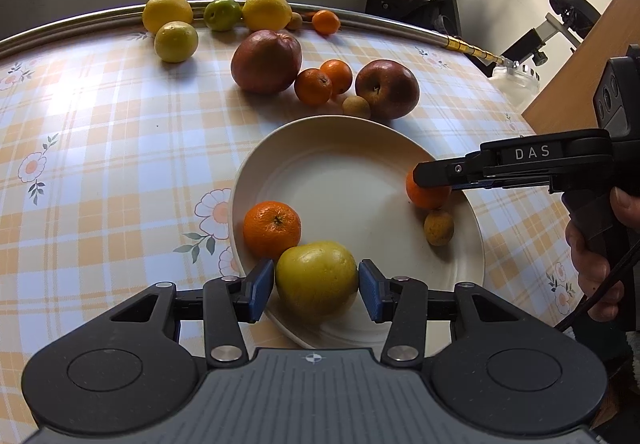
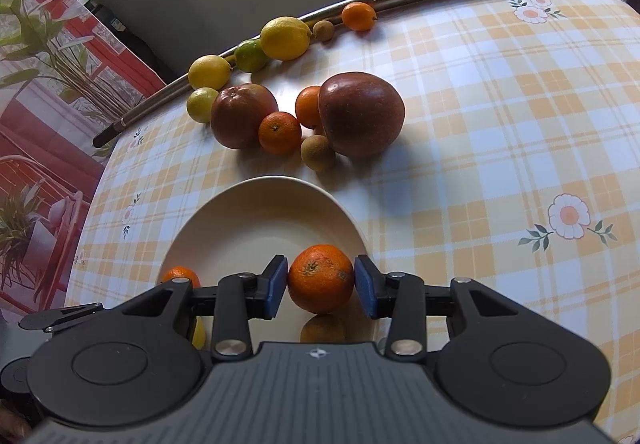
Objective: Organize fruits
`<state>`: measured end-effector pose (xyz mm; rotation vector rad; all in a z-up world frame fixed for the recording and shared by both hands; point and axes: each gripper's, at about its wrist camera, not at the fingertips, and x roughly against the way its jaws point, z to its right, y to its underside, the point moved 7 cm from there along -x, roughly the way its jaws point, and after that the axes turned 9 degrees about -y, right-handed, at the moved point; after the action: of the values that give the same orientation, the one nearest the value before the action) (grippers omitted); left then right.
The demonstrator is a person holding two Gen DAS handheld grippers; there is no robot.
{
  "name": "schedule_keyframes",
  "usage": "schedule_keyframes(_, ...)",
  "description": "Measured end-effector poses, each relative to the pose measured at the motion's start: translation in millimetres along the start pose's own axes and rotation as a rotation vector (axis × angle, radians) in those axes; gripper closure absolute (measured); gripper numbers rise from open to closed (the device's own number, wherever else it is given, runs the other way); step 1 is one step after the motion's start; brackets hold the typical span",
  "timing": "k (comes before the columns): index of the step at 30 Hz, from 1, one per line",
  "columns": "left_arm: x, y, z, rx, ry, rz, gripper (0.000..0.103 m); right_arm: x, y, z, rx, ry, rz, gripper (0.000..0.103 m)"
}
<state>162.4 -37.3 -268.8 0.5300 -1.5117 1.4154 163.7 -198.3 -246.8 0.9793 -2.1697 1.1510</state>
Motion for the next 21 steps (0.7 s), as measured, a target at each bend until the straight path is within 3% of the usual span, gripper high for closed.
schedule_keyframes(14, 10, -3, -5, 0.072, 0.019, 0.012, 0.045, 16, -3, -5, -0.002, -0.008, 0.055, 0.062)
schedule_keyframes(21, 27, -12, -15, 0.118, 0.011, 0.058, 0.042, 29, -9, -6, 0.015, 0.013, 0.102, 0.062)
